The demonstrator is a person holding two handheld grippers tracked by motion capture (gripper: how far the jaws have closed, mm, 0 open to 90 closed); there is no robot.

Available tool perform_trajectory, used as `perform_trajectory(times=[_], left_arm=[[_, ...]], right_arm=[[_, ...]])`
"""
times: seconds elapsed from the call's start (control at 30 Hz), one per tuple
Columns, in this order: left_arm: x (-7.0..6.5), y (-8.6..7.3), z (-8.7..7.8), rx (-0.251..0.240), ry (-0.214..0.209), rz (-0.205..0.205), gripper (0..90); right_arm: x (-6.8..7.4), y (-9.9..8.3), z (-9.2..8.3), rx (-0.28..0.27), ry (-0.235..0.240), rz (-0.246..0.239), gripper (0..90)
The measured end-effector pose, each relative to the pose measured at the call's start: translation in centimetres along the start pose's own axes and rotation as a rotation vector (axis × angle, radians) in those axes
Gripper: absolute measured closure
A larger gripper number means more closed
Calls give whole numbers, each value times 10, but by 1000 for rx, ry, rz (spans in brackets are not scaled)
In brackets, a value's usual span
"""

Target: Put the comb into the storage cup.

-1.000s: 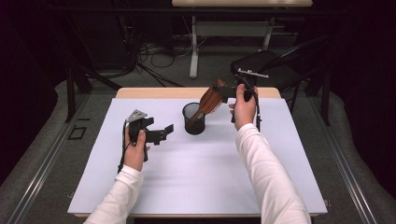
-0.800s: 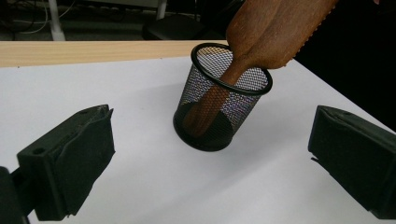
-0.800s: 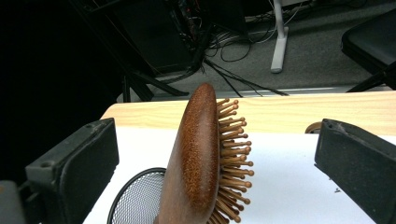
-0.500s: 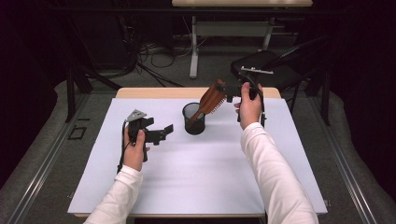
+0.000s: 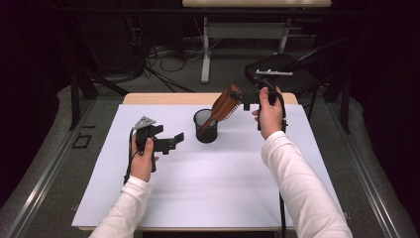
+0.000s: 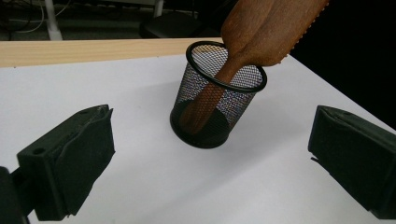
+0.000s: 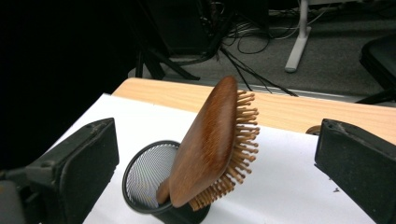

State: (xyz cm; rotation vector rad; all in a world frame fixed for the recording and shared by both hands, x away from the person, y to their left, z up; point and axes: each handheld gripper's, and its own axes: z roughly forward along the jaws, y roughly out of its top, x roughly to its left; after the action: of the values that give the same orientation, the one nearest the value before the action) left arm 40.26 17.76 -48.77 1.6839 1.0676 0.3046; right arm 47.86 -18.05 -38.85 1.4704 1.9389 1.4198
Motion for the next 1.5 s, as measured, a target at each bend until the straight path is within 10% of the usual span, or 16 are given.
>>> perform_trajectory(times=[0.47, 1.5], left_arm=[[-2, 7, -8, -13, -19, 5, 6], [6, 21, -39, 42, -39, 23, 6]], right_arm=[[10, -7, -22, 40, 56, -117, 0], [-20, -39, -60, 54, 74, -90, 0]])
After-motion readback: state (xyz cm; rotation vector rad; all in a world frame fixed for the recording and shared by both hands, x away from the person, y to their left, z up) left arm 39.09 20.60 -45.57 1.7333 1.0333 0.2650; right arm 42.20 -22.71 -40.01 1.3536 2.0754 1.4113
